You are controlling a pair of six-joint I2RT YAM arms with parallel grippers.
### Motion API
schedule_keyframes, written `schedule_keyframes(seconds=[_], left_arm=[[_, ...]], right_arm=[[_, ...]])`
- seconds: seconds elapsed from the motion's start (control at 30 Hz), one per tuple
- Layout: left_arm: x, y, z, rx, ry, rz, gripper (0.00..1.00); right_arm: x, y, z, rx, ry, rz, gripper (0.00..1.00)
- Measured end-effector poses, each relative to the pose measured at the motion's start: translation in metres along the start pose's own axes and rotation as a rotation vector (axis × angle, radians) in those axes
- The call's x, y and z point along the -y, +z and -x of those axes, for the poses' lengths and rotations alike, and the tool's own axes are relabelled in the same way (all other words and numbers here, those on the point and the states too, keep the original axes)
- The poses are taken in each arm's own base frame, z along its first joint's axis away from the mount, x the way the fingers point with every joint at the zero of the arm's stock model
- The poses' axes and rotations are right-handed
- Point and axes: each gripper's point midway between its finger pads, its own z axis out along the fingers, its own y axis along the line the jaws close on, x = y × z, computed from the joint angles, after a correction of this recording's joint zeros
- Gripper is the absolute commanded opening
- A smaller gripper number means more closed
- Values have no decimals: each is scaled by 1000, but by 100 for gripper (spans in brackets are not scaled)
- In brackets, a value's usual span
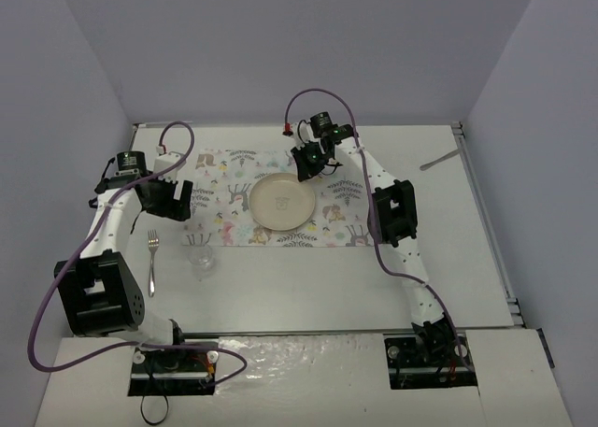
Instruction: Set the dinner table for one person
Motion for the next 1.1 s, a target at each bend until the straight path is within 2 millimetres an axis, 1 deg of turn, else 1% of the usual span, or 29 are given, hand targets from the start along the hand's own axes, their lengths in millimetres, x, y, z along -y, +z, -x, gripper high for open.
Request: schedule_keyframes(seconds=[0.2, 0.37, 0.47, 0.6, 0.83, 0.9, 0.93, 0.97, 1.0, 1.1], left_arm=[[0, 1, -1, -1, 0, -2, 79], [1, 2, -1, 2, 0, -4, 79], [1, 3, -3, 1, 0, -6, 79], [2, 5, -7, -10, -4, -10, 79], [3, 6, -6, -2, -3, -14, 79], [3, 6, -5, 1, -2, -16, 79], [3, 6, -5, 2, -2, -17, 79], [3, 6, -4, 4, -1, -19, 79], [4, 6, -4, 5, -1, -20, 79], [4, 6, -3, 9, 0, -23, 79]], right_arm=[[-8, -8, 8, 24, -7, 29, 0], [-7, -17, 17, 53, -13, 26, 0], [-5, -19, 18, 59, -14, 24, 0], [0, -21, 18, 64, -5, 18, 0], [19, -30, 21, 92, 33, -11, 0], [24, -33, 23, 105, 39, -20, 12], [26, -33, 24, 110, 43, -24, 33], [29, -34, 25, 114, 50, -29, 77], [31, -35, 25, 118, 59, -34, 100], [37, -35, 24, 116, 66, -60, 100]])
